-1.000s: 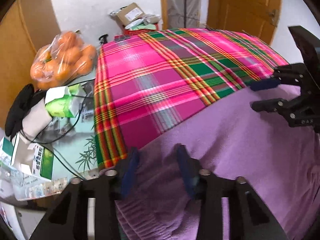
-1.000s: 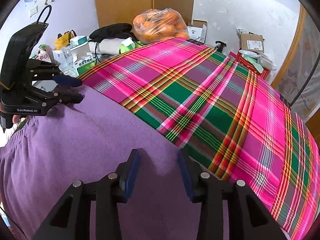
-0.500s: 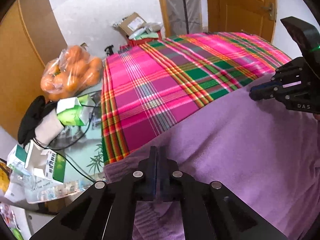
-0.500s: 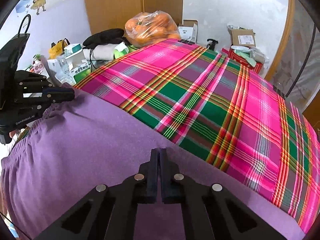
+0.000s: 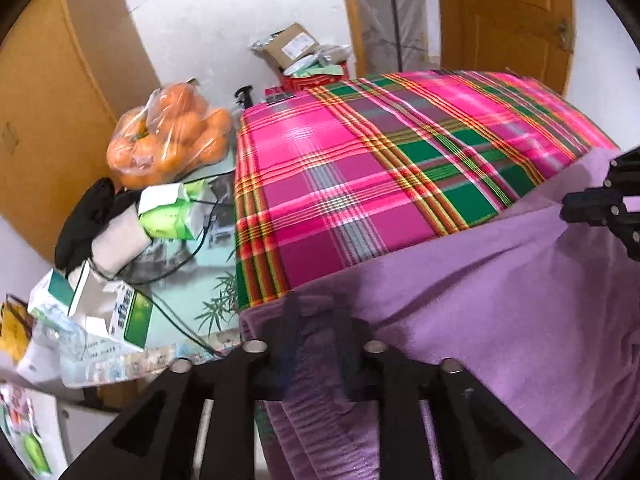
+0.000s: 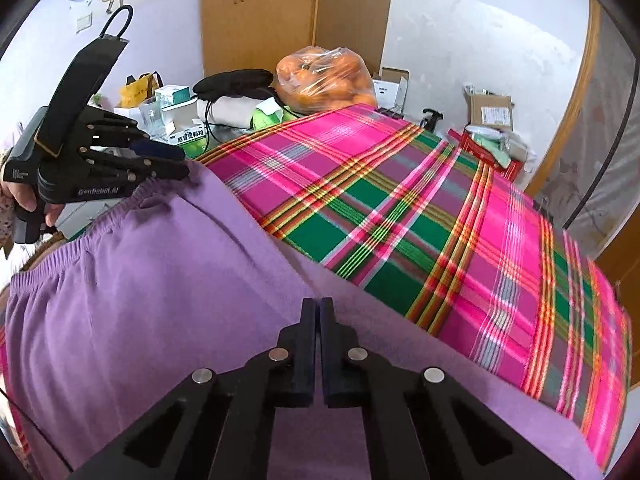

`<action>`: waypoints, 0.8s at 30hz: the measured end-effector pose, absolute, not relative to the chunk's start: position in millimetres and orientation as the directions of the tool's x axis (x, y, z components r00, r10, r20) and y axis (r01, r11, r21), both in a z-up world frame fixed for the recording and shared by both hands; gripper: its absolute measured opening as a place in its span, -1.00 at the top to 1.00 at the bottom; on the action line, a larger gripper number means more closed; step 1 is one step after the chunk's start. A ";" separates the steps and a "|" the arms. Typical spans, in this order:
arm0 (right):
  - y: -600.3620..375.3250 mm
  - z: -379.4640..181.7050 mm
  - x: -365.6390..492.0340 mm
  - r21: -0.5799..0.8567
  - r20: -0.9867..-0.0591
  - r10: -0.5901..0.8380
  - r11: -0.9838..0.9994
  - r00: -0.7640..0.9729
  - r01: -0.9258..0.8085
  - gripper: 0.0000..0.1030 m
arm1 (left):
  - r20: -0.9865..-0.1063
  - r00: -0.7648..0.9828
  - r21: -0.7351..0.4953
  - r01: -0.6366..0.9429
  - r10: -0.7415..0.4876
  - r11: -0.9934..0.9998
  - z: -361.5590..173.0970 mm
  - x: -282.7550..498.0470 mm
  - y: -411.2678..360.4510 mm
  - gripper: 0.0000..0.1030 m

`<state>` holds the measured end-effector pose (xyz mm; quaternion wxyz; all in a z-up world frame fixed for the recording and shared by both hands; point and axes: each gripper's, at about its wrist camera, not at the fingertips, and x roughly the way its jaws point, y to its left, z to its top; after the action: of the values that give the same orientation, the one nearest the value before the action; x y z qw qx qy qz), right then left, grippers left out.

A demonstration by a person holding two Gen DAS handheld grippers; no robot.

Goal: Fold clothes

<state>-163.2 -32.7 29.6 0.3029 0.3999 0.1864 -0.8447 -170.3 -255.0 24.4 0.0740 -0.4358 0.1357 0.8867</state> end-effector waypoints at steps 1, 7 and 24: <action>-32.2 27.7 -164.4 -0.066 -0.792 -0.363 -0.749 -0.491 0.660 0.96 | -0.791 -0.612 0.177 -0.258 0.019 -0.950 25.4 -170.0 -253.7 0.47; -31.5 17.3 -169.9 -0.042 -0.807 -0.365 -0.749 -0.464 0.662 0.96 | -0.781 -0.625 0.316 -0.382 -0.008 -0.868 18.5 -169.0 -227.8 0.13; -28.6 7.1 -176.9 0.000 -0.821 -0.380 -0.747 -0.426 0.665 0.96 | -0.836 -0.532 0.058 -0.334 0.137 -0.941 2.2 -198.4 -262.1 0.10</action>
<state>-176.9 -28.6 7.1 0.3156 0.4327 0.1647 -0.8283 -198.4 -262.1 2.2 0.1355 -0.4646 0.1056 0.8687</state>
